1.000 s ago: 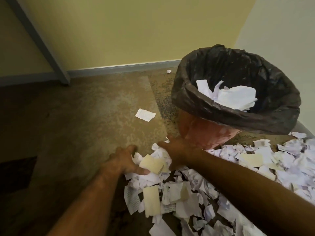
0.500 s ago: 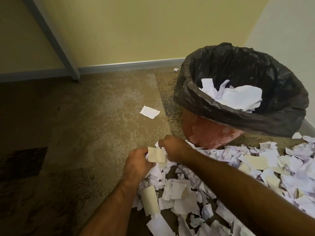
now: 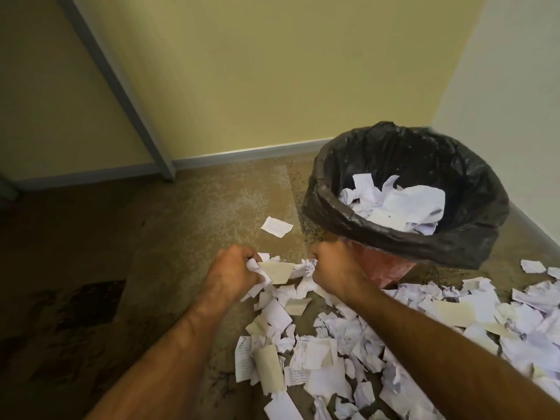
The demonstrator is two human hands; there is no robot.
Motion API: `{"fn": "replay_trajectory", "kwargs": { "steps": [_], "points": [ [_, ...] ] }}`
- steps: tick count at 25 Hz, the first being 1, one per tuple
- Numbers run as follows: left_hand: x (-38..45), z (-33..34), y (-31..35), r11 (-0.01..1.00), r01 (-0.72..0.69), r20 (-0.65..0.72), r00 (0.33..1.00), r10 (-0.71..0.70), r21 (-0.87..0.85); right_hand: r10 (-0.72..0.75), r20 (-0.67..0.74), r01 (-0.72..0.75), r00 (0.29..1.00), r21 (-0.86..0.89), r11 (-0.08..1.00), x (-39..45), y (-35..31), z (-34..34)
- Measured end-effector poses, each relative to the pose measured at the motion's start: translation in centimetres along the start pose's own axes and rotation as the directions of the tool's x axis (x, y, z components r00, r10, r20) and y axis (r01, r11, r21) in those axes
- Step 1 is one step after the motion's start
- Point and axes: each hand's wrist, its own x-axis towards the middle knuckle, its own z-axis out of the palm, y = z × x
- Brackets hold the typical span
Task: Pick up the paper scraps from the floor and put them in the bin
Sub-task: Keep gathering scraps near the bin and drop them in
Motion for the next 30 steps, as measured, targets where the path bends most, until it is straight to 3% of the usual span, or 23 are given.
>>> {"fn": "replay_trajectory", "kwargs": {
  "steps": [6,9,14,18,20,23,26,30],
  "points": [
    [-3.0,-8.6,6.0,0.993,-0.030,-0.132,0.990,0.046,0.116,0.112,-0.148,-0.035,0.983,0.442,0.896,-4.4,-1.5,-4.2],
    [-4.2,-12.4,9.0,0.989,-0.053,-0.225,0.971,0.084,0.142,0.117,-0.208,0.020,0.971,0.559,0.829,-6.2,-2.5,-5.9],
    [-5.1,-16.8,13.8,0.991,-0.120,-0.338,0.932,0.132,0.056,0.129,-0.291,0.117,0.948,0.696,0.709,-7.0,-2.6,-12.7],
    [-5.1,-17.1,16.8,0.963,-0.251,-0.370,0.907,0.200,-0.095,0.271,-0.371,0.143,0.889,0.784,0.604,-5.3,0.2,-19.8],
    [-5.0,-16.0,18.3,0.941,-0.300,-0.344,0.910,0.232,-0.156,0.341,-0.408,0.126,0.847,0.778,0.616,-4.7,2.0,-22.3],
    [-4.9,-14.6,20.2,0.917,-0.337,-0.295,0.917,0.268,-0.212,0.390,-0.447,0.013,0.805,0.671,0.741,-4.2,4.5,-23.9],
    [-5.1,-14.7,21.3,0.902,-0.360,-0.287,0.913,0.289,-0.237,0.383,-0.453,-0.117,0.805,0.512,0.851,-3.8,6.5,-24.3],
    [-5.1,-16.0,21.5,0.895,-0.364,-0.307,0.909,0.282,-0.256,0.355,-0.462,-0.173,0.813,0.390,0.904,-3.4,6.8,-24.3]
  ]
}}
